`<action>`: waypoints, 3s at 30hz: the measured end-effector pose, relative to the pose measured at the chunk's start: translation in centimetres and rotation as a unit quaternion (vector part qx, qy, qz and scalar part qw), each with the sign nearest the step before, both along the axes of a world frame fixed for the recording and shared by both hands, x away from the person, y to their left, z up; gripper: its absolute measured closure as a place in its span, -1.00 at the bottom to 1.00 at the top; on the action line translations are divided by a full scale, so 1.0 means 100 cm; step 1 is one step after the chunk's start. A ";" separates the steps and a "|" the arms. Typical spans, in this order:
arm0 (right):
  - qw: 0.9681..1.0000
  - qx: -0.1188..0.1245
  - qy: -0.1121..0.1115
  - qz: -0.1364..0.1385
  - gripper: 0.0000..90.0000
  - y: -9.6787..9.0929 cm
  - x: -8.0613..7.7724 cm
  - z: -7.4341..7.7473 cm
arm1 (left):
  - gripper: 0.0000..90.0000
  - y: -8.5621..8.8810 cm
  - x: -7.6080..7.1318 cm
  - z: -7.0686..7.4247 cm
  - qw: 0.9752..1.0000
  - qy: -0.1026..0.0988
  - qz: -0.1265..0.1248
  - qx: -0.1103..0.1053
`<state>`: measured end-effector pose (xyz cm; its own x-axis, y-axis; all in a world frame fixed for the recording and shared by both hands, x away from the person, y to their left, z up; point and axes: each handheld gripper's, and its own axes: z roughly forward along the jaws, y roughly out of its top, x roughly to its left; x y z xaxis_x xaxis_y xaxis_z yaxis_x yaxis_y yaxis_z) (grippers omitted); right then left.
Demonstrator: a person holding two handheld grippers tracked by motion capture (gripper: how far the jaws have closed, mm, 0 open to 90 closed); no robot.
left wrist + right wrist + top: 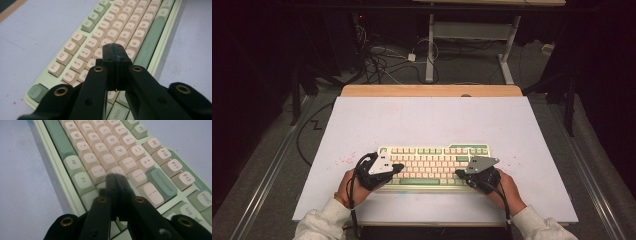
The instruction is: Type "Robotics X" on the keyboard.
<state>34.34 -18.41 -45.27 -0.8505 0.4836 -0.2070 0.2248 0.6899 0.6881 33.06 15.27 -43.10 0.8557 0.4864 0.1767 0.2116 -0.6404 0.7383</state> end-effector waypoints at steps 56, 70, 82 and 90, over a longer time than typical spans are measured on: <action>0.996 0.071 -0.050 -0.014 0.25 -0.009 -0.006 0.023 | 0.33 0.003 -0.002 -0.005 0.999 -0.041 0.030 0.008; 0.994 0.072 -0.077 -0.042 -0.45 -0.007 -0.006 0.021 | -0.49 0.002 -0.001 -0.008 0.997 -0.055 0.058 0.008; 0.991 0.086 -0.087 -0.055 -0.61 -0.008 -0.004 0.022 | -0.68 0.000 -0.001 -0.009 0.996 -0.063 0.057 0.006; 0.990 0.084 -0.098 -0.049 -0.63 -0.009 -0.005 0.025 | -0.68 0.000 -0.001 -0.005 0.995 -0.074 0.060 -0.002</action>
